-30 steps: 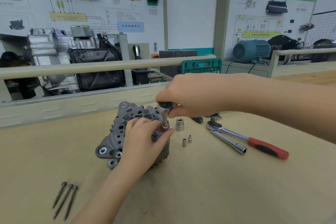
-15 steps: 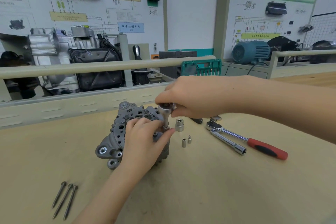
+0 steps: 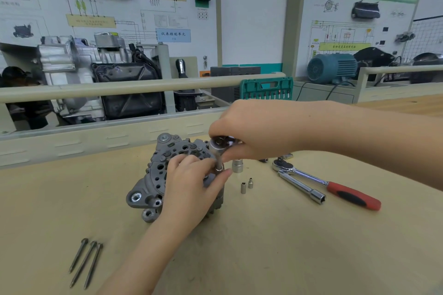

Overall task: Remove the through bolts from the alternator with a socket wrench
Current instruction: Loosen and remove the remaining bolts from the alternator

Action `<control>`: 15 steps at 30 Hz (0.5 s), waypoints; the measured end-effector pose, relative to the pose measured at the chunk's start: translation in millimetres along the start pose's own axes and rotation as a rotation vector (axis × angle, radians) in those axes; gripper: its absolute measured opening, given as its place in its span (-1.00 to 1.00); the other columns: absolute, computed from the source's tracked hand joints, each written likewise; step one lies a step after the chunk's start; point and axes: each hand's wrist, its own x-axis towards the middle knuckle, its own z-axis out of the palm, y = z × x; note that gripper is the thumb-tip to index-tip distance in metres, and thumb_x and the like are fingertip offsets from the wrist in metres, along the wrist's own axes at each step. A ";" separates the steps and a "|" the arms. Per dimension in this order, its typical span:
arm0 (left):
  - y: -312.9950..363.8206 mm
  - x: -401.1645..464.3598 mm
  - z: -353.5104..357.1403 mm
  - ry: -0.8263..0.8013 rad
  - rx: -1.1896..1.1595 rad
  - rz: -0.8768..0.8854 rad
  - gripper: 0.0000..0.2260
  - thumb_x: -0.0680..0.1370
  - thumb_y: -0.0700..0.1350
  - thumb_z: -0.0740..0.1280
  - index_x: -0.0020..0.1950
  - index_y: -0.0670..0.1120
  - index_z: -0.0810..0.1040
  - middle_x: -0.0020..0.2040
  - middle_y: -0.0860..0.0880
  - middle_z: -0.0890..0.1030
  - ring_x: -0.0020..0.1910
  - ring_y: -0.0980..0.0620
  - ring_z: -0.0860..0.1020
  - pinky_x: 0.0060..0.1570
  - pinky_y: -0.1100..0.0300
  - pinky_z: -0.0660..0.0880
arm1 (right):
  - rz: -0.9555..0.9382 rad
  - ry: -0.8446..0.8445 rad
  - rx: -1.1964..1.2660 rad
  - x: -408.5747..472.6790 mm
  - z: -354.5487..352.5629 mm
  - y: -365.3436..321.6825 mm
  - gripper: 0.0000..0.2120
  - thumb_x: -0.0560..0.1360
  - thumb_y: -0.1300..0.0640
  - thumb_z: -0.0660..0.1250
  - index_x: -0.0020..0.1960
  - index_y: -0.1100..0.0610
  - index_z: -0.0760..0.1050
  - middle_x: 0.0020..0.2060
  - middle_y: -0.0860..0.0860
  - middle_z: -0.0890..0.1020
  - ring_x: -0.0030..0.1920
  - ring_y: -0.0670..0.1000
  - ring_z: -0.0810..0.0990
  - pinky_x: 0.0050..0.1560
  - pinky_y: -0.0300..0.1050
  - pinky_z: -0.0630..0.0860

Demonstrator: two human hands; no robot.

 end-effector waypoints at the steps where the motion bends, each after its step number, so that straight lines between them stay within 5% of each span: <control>1: -0.8 -0.2 -0.4 -0.009 -0.004 0.013 -0.67 0.42 0.11 0.28 -0.29 -0.15 0.59 -0.43 -0.04 0.53 -0.33 -0.02 0.48 -0.07 0.31 0.12 | -0.007 0.001 0.005 -0.4 -0.1 0.1 -0.82 0.53 -0.02 0.21 -0.13 0.07 0.31 -0.33 -0.09 0.38 -0.25 -0.03 0.40 -0.32 -0.23 0.28; 6: -2.2 1.0 -2.9 -0.037 -0.019 0.040 -0.75 0.40 0.02 0.31 -0.30 -0.15 0.60 -0.36 0.00 0.60 -0.28 -0.02 0.54 -0.01 0.32 0.16 | -0.018 -0.027 -0.009 -1.0 3.7 2.9 -0.82 0.56 0.04 0.14 0.07 0.13 0.38 -0.06 0.03 0.52 -0.08 0.04 0.49 -0.15 -0.15 0.40; 12: 1.4 2.7 -1.1 0.056 0.042 0.021 -0.78 0.32 0.03 0.39 -0.38 -0.12 0.59 -0.48 0.01 0.54 -0.39 -0.03 0.50 -0.08 0.28 0.14 | 0.047 -0.023 -0.016 0.9 0.4 2.5 -0.69 0.52 -0.11 0.18 -0.15 0.15 0.37 -0.40 -0.02 0.42 -0.34 0.00 0.45 -0.46 -0.25 0.25; 15: 0.9 2.0 -0.7 0.047 0.003 0.024 -0.79 0.33 0.02 0.38 -0.34 -0.12 0.60 -0.43 0.01 0.57 -0.35 -0.01 0.51 -0.08 0.29 0.15 | 0.038 0.011 -0.025 0.6 2.5 0.6 -0.74 0.53 -0.07 0.18 -0.15 0.13 0.37 -0.41 -0.07 0.35 -0.35 -0.02 0.39 -0.44 -0.27 0.24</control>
